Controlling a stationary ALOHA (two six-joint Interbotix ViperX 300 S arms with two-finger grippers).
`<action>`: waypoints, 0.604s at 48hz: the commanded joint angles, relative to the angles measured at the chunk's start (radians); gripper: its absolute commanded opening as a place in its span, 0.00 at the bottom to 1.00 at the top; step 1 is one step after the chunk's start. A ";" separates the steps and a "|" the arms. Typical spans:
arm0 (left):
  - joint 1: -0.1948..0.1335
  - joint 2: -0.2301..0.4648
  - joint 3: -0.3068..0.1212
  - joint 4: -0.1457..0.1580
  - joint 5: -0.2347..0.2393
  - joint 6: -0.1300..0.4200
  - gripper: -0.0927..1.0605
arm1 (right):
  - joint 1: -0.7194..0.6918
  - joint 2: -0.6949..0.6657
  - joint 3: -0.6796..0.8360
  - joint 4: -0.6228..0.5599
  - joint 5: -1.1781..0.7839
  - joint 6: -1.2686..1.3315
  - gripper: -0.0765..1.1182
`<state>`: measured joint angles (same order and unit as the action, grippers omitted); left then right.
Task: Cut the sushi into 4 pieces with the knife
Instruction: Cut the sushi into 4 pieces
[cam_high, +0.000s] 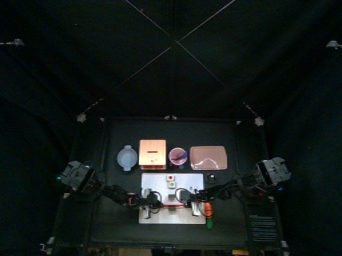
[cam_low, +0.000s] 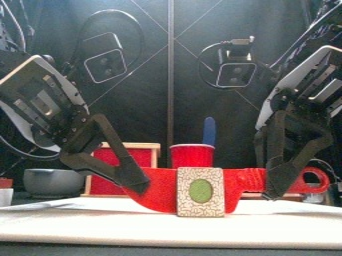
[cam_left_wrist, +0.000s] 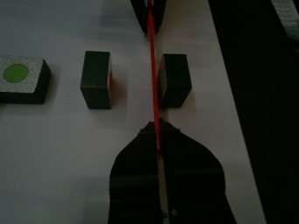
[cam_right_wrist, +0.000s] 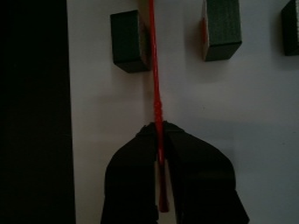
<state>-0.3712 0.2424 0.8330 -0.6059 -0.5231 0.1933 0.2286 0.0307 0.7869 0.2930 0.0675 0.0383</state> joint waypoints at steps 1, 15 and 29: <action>0.018 -0.071 0.020 -0.008 0.011 0.005 0.44 | -0.011 -0.091 0.008 -0.005 0.025 -0.002 0.16; 0.038 -0.236 0.075 0.017 0.005 0.012 0.67 | -0.025 -0.308 0.120 0.002 0.146 0.002 0.16; 0.061 -0.390 0.152 0.098 -0.040 0.012 0.67 | -0.075 -0.612 0.264 0.078 0.356 0.003 0.17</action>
<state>-0.3206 -0.1012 0.9787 -0.5231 -0.5446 0.2040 0.1779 -0.5016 1.0308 0.3559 0.3605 0.0399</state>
